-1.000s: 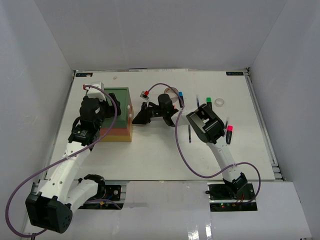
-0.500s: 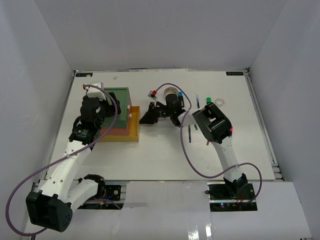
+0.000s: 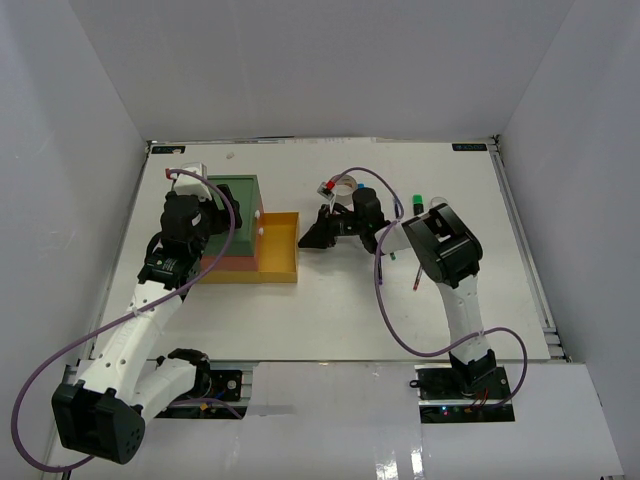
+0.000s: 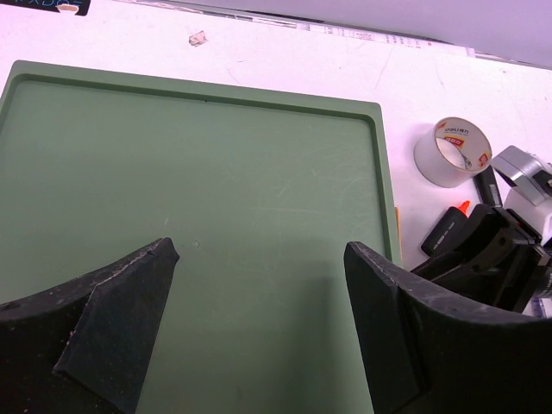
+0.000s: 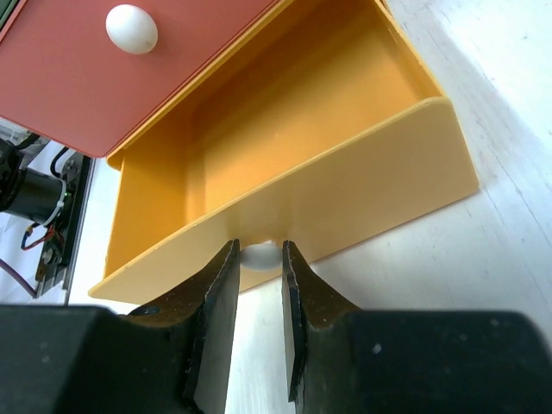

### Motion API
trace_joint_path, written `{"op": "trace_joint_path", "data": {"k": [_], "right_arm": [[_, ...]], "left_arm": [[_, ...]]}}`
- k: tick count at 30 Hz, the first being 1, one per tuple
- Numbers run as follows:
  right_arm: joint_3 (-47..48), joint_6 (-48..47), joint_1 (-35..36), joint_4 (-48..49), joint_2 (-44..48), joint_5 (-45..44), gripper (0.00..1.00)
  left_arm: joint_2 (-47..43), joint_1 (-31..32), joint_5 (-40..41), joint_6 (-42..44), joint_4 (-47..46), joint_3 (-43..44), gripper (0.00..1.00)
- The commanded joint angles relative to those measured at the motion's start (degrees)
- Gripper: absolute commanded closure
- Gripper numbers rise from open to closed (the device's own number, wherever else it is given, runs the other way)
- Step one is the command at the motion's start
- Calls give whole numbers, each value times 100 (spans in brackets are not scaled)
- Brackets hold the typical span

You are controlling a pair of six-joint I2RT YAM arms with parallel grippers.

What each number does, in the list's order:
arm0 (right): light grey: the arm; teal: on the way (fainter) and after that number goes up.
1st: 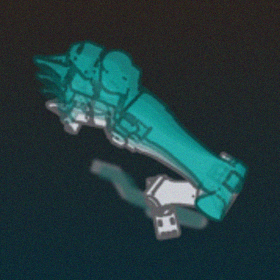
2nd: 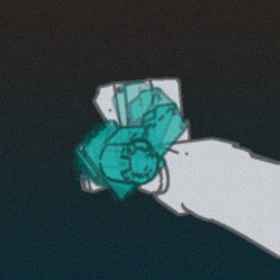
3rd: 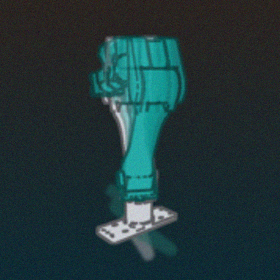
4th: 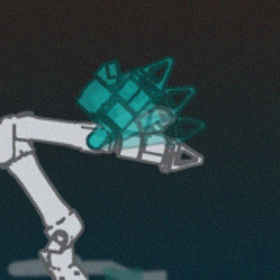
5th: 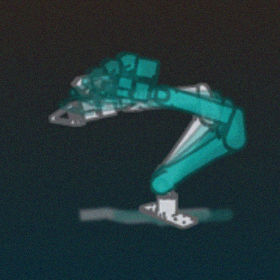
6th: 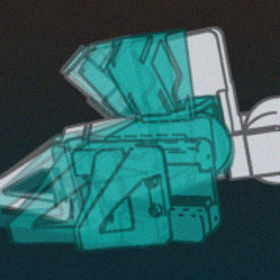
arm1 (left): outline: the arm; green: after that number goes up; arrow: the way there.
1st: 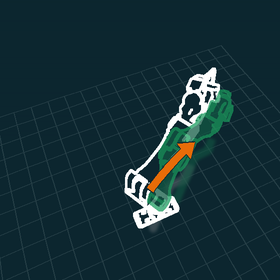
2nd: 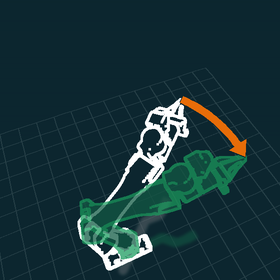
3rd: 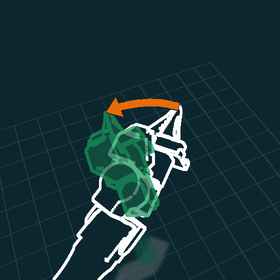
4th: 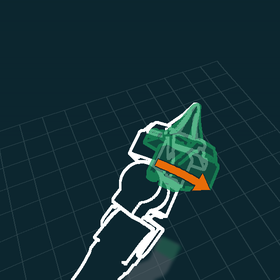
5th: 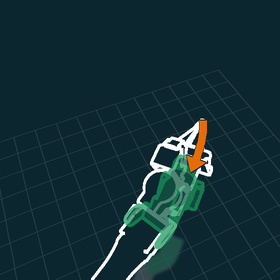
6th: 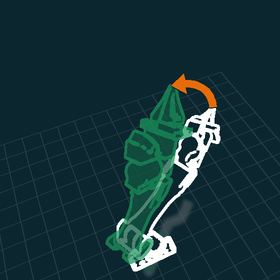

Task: Sort the stationery into containers
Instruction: Open the drawer in the storage box, then pick up the stationery from the center of the board.

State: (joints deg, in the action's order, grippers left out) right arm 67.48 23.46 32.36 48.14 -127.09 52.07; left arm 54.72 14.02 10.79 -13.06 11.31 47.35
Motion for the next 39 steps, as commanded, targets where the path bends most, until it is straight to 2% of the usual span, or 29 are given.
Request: {"op": "trace_joint_path", "data": {"k": [1, 16, 17, 18, 23, 26, 29, 34, 36, 39], "right_arm": [[-130, -245, -116, 108, 351, 66, 92], [-499, -518, -362, -112, 562, 101, 90], [-517, -518, -379, -103, 580, 101, 87], [-526, -527, -388, -112, 606, 92, 75], [-526, -895, -485, -698, 948, -109, 43], [-412, -1457, -546, -1296, 1256, -399, 37], [-78, -2239, -555, -2447, 1564, -1013, 34], [730, -3040, -555, -4072, 1670, -2884, 34], [1152, -3330, -555, -4477, 1521, -3481, 34], [1713, -3629, -555, -4761, 1284, -3818, 34]], "left_arm": [[74, -5, 73, -92, 442, -16, 10], [56, -5, 38, -100, 442, -16, 10], [56, -5, 20, -92, 433, -16, 10], [56, 4, 20, -100, 442, -16, 9], [39, -5, 11, -109, 433, -7, 9], [13, -5, 20, -118, 425, -16, 9], [-14, -5, 11, -118, 416, -16, 9], [-23, -5, -33, -127, 407, -16, 9], [-31, -5, -50, -127, 416, -7, 9], [-49, -5, -59, -118, 407, -16, 9]]}}
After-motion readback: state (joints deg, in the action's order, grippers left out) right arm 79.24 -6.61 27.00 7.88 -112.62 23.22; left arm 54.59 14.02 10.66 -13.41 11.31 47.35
